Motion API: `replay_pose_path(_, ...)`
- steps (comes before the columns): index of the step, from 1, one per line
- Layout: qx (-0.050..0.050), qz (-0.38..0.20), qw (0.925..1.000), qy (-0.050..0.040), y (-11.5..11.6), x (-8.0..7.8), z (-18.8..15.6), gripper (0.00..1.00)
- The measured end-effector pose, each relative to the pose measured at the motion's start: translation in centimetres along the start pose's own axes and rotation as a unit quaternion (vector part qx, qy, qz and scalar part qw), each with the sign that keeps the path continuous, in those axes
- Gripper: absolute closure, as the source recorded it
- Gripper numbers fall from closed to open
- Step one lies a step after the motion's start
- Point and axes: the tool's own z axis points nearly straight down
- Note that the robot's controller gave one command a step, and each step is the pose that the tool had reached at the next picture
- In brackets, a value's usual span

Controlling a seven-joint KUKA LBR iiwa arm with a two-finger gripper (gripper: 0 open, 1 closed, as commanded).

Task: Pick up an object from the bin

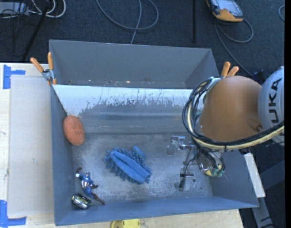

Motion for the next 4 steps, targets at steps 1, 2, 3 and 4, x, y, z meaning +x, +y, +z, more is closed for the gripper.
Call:
replay_pose_path(1, 0.000, 0.000, 1.0000, -0.0044, 0.0, -0.1, -0.4, 0.00)
replay_pose_path(2, 0.000, 0.052, 0.9986, -0.0062, 0.9, -0.1, 2.7, 0.00)
replay_pose_path(3, 0.000, 0.085, 0.9964, -0.0041, 3.7, 0.0, 6.3, 0.00)
replay_pose_path(4, 0.000, 0.073, 0.9973, -0.0050, 4.7, -2.1, 10.9, 0.00)
